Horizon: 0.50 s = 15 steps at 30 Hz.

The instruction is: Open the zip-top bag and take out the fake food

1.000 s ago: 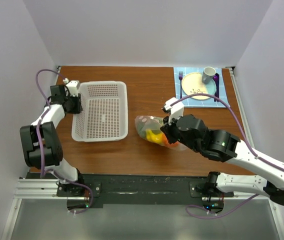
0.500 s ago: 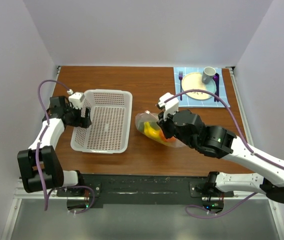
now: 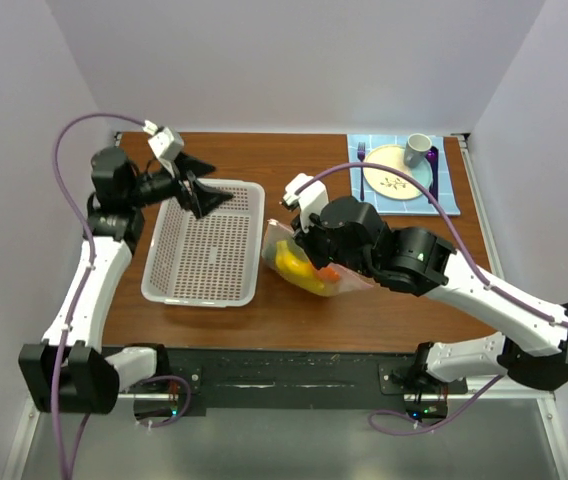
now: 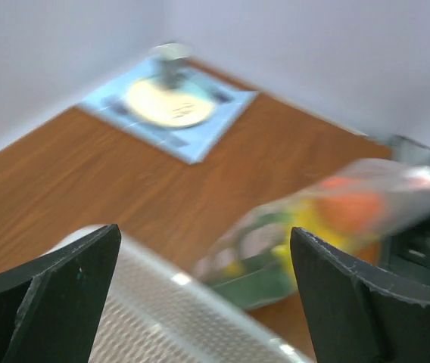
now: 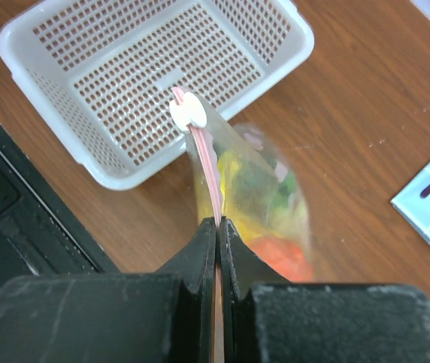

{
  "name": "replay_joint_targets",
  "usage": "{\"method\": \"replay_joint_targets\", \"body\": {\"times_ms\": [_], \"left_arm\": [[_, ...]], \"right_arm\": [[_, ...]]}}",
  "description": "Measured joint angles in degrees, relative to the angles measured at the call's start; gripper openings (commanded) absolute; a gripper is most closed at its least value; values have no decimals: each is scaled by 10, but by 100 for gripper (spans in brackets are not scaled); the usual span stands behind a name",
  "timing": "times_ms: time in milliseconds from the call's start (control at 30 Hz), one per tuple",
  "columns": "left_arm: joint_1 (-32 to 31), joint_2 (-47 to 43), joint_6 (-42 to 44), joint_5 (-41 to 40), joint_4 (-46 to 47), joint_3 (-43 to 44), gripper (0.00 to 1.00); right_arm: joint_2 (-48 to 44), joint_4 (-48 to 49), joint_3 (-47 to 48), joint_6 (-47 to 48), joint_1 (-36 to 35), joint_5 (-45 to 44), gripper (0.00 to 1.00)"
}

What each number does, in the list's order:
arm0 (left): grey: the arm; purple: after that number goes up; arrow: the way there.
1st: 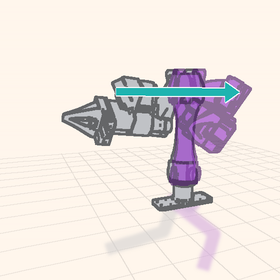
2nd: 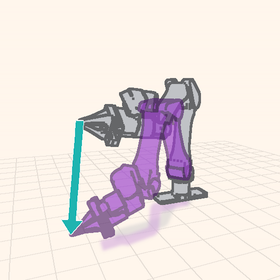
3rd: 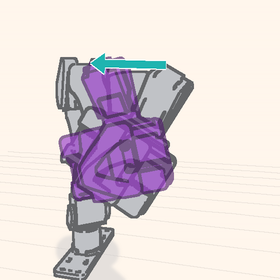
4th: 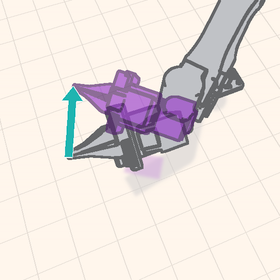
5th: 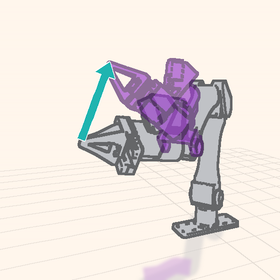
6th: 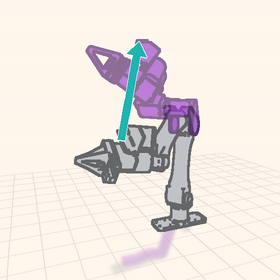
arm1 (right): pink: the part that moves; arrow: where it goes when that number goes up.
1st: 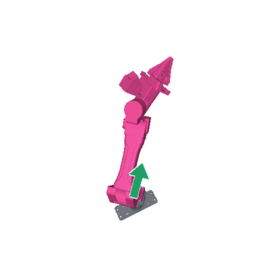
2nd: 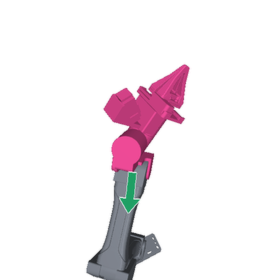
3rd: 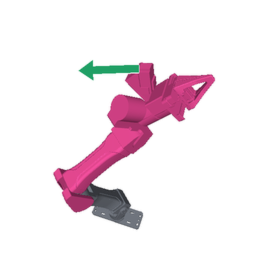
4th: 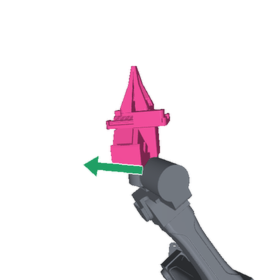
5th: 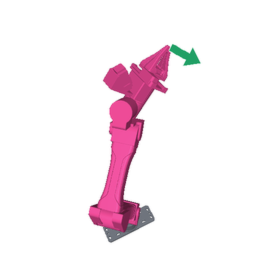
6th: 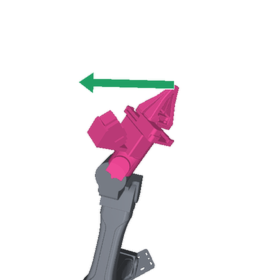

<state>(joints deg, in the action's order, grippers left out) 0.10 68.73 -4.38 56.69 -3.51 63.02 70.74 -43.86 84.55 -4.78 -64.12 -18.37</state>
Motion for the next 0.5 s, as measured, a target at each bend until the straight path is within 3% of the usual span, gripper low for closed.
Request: {"method": "replay_joint_targets", "body": {"times_ms": [200,367,500], "left_arm": [[-65,-16,-190,137,269,-92,100],[-75,-5,-457,179,596,-209,100],[-96,6,-546,188,703,-217,100]], "right_arm": [[6,-19,36,16,0,0,0],[8,-24,36,19,7,3,0],[14,-24,37,19,10,15,0]]}}
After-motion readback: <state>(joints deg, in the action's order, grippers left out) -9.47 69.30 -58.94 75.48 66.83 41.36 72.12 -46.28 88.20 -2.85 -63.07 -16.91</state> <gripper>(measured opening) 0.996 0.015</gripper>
